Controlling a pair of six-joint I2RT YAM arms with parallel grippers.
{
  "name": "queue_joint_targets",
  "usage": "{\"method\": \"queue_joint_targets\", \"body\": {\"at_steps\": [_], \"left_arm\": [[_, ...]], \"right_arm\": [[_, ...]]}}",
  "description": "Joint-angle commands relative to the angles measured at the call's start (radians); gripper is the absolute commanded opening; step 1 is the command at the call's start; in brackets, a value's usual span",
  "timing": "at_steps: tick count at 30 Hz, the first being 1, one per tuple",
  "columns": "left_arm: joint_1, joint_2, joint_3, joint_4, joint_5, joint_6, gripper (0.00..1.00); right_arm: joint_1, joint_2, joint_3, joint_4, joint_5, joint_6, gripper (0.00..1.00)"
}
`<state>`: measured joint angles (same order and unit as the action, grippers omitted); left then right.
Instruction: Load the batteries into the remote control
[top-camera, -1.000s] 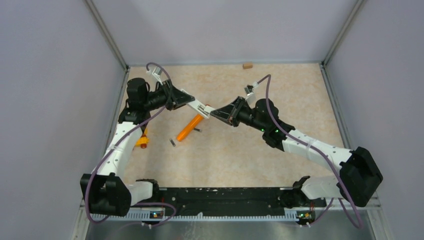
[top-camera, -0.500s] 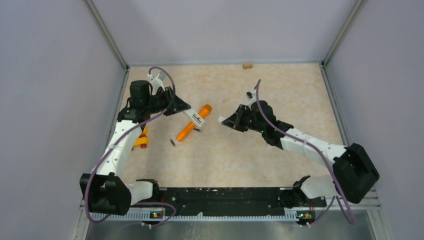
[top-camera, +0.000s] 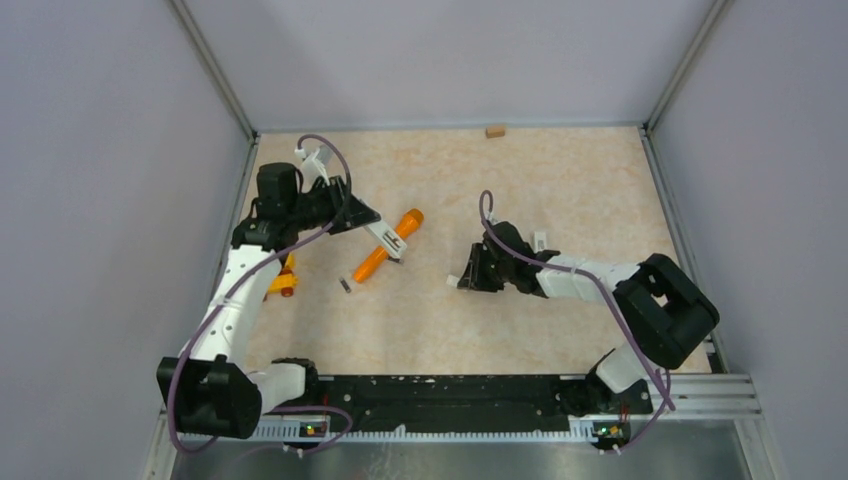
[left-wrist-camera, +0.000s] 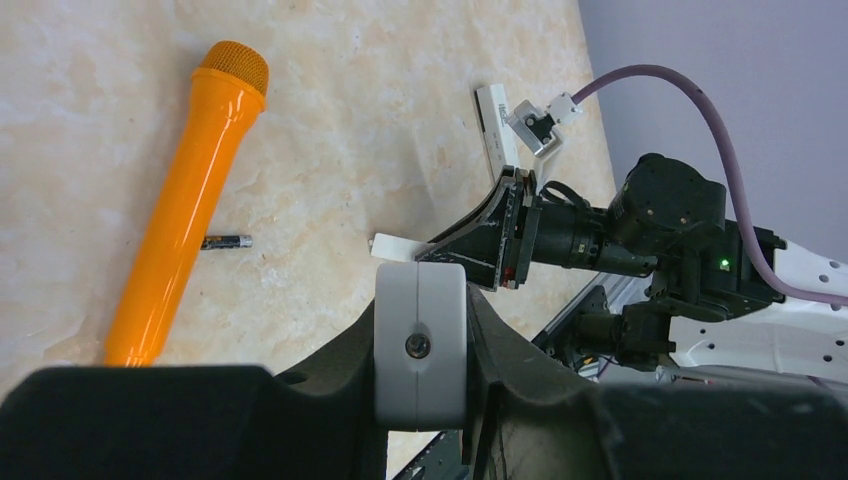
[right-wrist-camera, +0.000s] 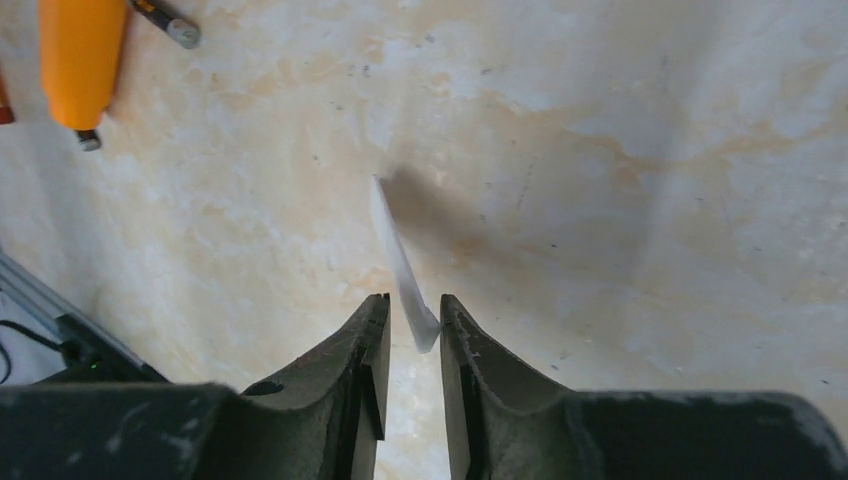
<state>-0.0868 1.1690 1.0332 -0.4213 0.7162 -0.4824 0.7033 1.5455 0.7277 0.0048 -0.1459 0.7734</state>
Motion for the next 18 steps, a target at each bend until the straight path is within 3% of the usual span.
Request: {"method": "queue_joint_targets", "body": {"at_steps": [1, 6, 9, 14, 18], "left_arm": [[0.000, -0.038, 0.019, 0.022, 0.018, 0.028, 0.00], [0.001, -0.050, 0.031, 0.012, -0.025, 0.032, 0.00], [0.000, -0.072, 0.050, -0.038, -0.185, 0.037, 0.00], [0.001, -0.117, 0.072, -0.093, -0.414, 0.044, 0.00], [0.001, -0.163, 0.083, -0.131, -0.640, 0.021, 0.00]], "right_arm": [[-0.011, -0.001, 0.037, -0.088, 0.098, -0.032, 0.29], [-0.011, -0.022, 0.077, -0.162, 0.174, -0.068, 0.44], [0.006, -0.055, 0.094, -0.144, 0.180, -0.117, 0.54], [0.123, -0.036, 0.179, -0.117, 0.225, -0.198, 0.59], [0.247, 0.059, 0.280, -0.062, 0.272, -0.208, 0.57]]}}
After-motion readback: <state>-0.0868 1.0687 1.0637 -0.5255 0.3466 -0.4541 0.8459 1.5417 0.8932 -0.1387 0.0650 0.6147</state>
